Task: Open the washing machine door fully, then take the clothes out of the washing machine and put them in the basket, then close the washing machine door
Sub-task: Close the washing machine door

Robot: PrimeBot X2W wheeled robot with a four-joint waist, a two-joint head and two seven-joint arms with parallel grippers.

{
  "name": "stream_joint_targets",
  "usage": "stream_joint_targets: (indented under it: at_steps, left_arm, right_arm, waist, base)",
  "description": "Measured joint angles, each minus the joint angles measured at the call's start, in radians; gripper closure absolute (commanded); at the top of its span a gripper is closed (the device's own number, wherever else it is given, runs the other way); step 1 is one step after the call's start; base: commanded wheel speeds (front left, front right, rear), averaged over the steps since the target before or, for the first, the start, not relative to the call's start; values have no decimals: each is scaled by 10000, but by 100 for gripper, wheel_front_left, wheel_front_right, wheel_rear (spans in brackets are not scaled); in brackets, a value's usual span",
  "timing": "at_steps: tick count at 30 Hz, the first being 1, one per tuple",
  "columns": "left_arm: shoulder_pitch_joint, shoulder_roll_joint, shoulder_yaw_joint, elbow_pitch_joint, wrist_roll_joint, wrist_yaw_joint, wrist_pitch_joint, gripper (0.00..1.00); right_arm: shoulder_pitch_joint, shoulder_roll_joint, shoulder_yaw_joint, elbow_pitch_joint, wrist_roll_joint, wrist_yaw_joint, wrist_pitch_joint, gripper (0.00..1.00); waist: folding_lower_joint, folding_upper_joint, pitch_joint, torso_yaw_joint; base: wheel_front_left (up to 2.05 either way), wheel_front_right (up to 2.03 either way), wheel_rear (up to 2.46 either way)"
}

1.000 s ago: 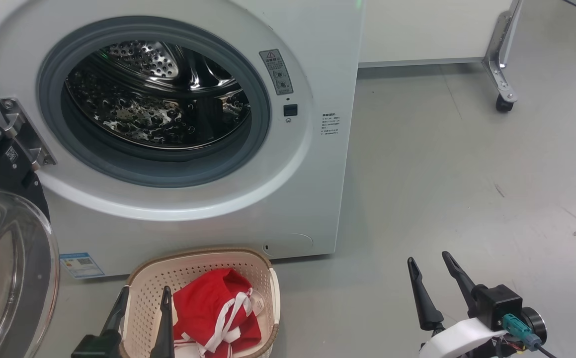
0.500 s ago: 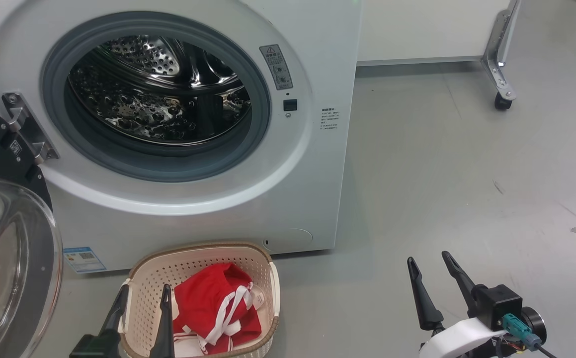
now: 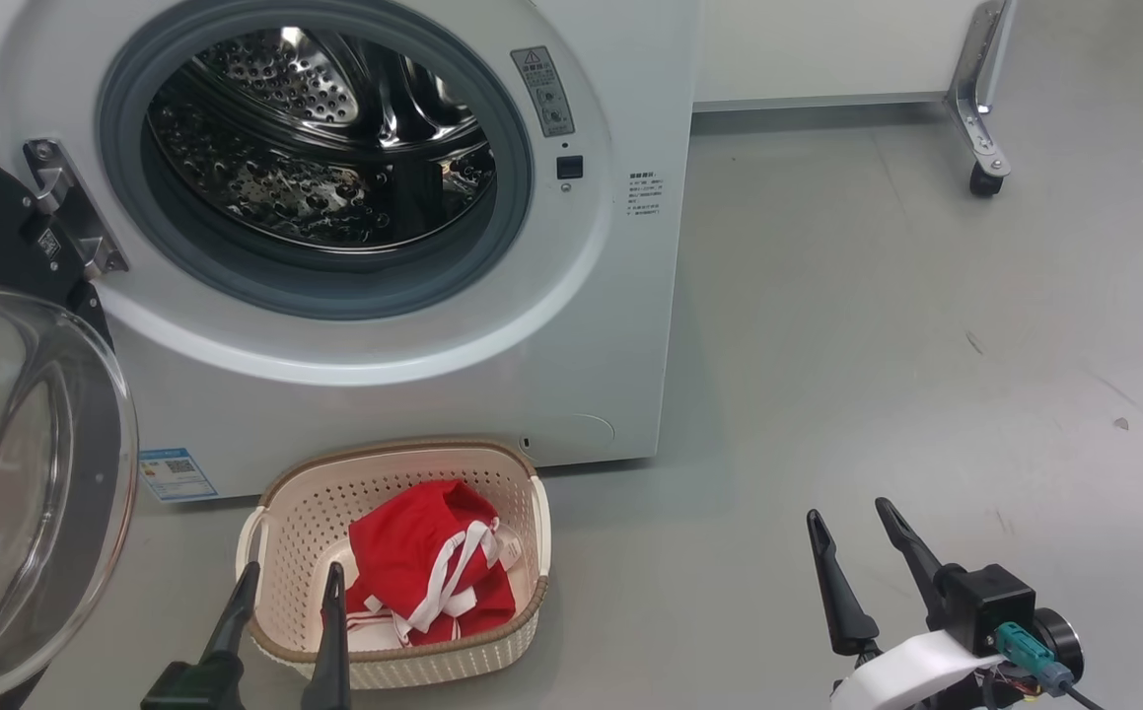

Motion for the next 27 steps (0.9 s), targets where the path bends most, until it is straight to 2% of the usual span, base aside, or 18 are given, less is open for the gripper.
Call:
stream_joint_targets:
  at_steps: [13,27]
  left_arm:
    - [51,17,15,-96,40,38,6,0]
    - [89,31,44,-215,174,40,90,0]
  right_arm:
    - [2,2,21,4,8,-12,0,0]
    - [2,2,35,2,10,-23,0,0]
  waist:
    - [0,0,-6,-28]
    - [0,0,22,-38]
  base:
    - [-57,57,0]
    - [-8,8,0]
